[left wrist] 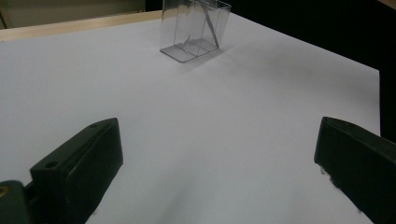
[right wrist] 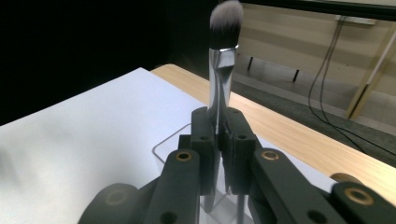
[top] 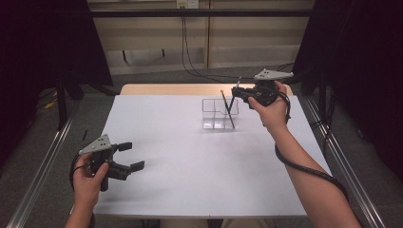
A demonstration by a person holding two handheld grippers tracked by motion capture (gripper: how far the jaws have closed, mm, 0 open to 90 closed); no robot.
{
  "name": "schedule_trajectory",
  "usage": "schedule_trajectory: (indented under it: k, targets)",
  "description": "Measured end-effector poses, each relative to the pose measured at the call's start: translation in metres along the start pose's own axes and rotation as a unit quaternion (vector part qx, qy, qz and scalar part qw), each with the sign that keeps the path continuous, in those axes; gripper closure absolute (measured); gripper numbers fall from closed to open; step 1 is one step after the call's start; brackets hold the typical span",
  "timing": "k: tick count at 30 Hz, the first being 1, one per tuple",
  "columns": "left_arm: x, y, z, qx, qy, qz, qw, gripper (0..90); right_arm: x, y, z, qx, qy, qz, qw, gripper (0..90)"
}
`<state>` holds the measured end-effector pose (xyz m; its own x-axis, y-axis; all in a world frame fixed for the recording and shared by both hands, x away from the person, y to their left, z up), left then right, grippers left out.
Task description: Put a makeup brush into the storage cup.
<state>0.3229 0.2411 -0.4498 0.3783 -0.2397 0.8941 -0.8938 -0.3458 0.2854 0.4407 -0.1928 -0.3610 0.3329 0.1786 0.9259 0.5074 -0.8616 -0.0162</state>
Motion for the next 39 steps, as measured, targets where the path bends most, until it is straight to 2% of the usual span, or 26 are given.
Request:
schedule_trajectory:
  k: [4,11,23,26,39]
  targets:
    - [0.001,0.001,0.0,-0.001,-0.001,0.003,1.0,1.1,-0.001,0.006,0.002,-0.014,0.002,0.005,0.9999,84.6]
    - [0.0,0.001,0.001,-0.001,-0.004,0.004,1.0,1.1,-0.001,0.008,0.007,-0.027,0.003,0.007,0.9996,84.6]
    - [0.0,0.001,0.001,0.0,-0.006,0.005,1.0,1.1,-0.001,0.009,0.013,-0.034,0.006,0.011,0.9994,84.6]
    - [0.0,0.001,0.001,-0.001,-0.008,0.006,1.0,1.1,-0.002,0.008,0.015,-0.037,0.001,0.005,0.9993,84.5]
    - [0.0,0.001,0.0,0.001,-0.007,0.007,1.0,1.1,-0.01,0.01,0.02,-0.037,-0.006,0.008,0.9993,84.5]
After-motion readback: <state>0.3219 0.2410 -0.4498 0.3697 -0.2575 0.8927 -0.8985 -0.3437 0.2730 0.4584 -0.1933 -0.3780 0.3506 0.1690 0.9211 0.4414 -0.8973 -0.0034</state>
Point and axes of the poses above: each handheld gripper's, and its own axes: z roughly forward along the jaws, x roughly out of its top, y roughly to its right, the point moved 4 cm from there along z, roughly forward along the jaws, and after that the axes turned 11 degrees about -x, right-handed, at the moved point
